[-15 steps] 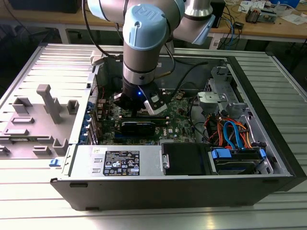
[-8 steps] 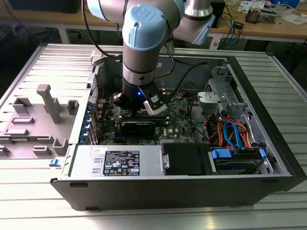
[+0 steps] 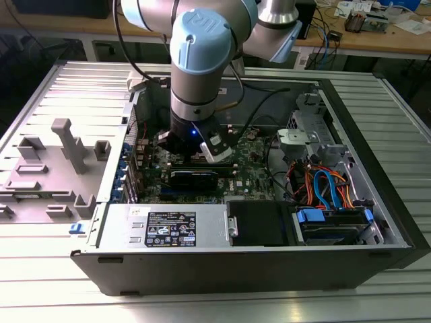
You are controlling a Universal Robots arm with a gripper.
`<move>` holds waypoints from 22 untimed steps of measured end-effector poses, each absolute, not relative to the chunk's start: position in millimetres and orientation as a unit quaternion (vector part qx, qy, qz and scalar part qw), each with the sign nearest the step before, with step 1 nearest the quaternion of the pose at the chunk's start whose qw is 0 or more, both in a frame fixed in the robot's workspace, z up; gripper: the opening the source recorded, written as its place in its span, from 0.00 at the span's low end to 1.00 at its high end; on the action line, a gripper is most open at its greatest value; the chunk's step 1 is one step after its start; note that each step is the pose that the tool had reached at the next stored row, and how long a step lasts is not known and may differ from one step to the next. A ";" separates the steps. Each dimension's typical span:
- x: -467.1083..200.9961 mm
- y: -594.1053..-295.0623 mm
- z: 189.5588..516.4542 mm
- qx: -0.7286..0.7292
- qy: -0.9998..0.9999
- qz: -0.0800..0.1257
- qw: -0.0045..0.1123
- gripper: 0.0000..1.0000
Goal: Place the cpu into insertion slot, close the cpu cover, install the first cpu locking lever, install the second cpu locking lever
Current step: 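Install the second cpu locking lever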
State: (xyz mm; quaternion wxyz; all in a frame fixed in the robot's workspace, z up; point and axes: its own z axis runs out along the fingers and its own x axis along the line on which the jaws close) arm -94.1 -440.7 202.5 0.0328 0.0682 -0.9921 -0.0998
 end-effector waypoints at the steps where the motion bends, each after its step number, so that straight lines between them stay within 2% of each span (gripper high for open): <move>1: -94.2 -440.8 202.0 0.068 -0.992 -0.101 0.033 0.11; 7: -94.7 -440.6 200.2 0.068 -0.992 -0.099 0.033 0.11; 10: -94.8 -440.9 201.0 0.068 -0.993 -0.086 0.034 0.11; 22: -94.9 -439.3 227.5 0.068 -0.993 -0.087 0.034 0.11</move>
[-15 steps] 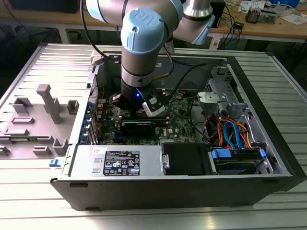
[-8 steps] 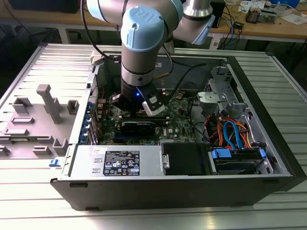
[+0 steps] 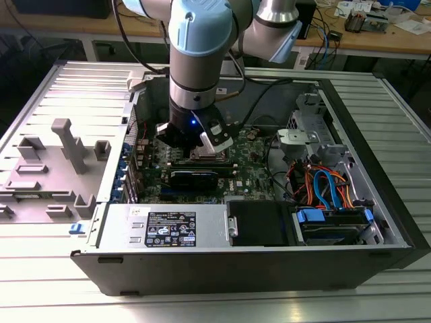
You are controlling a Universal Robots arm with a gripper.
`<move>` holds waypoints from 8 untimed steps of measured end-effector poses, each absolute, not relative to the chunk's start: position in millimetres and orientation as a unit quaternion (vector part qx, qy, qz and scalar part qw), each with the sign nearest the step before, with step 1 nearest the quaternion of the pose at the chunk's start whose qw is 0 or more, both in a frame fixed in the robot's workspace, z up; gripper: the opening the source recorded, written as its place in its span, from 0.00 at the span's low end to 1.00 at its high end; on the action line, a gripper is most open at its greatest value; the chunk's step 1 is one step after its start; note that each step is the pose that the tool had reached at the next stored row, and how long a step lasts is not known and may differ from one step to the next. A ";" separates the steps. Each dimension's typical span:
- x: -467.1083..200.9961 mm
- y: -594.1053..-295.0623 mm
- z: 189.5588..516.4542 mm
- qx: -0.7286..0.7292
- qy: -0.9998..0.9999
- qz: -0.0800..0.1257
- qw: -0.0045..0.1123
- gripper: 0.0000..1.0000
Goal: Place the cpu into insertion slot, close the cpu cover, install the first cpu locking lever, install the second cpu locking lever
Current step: 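Install the second cpu locking lever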
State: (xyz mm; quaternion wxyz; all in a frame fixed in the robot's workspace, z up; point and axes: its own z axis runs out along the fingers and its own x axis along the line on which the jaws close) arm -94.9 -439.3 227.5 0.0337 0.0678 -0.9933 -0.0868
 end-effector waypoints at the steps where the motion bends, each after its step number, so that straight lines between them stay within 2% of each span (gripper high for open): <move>1: -94.9 -439.3 227.8 0.068 -0.993 -0.087 0.034 0.11; 8: -94.9 -439.2 229.9 0.068 -0.993 -0.087 0.034 0.11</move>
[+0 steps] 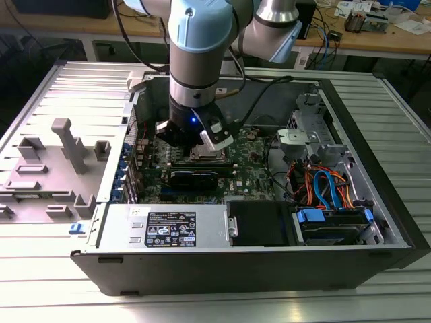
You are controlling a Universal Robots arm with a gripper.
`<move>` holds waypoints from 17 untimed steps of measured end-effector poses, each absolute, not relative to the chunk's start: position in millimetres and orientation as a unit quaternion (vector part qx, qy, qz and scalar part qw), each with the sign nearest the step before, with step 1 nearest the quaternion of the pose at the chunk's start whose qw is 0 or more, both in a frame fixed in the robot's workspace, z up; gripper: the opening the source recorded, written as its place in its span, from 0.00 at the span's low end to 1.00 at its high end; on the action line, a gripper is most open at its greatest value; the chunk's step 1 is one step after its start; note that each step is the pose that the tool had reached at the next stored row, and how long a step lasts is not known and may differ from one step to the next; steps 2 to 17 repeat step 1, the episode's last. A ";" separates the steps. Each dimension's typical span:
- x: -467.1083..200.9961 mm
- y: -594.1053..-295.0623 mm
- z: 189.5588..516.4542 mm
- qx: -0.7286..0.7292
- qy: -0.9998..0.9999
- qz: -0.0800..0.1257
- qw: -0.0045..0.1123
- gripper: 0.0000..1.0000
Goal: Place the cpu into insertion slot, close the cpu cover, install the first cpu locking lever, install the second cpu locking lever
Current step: 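Install the second cpu locking lever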
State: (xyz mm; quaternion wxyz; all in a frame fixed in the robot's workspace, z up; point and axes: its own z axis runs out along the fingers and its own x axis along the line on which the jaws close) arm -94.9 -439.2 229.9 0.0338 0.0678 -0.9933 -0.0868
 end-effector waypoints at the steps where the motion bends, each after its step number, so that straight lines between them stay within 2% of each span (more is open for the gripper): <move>1: -94.9 -439.2 230.1 0.068 -0.993 -0.087 0.034 0.11; 17: -94.9 -439.2 230.1 0.068 -0.993 -0.087 0.034 0.11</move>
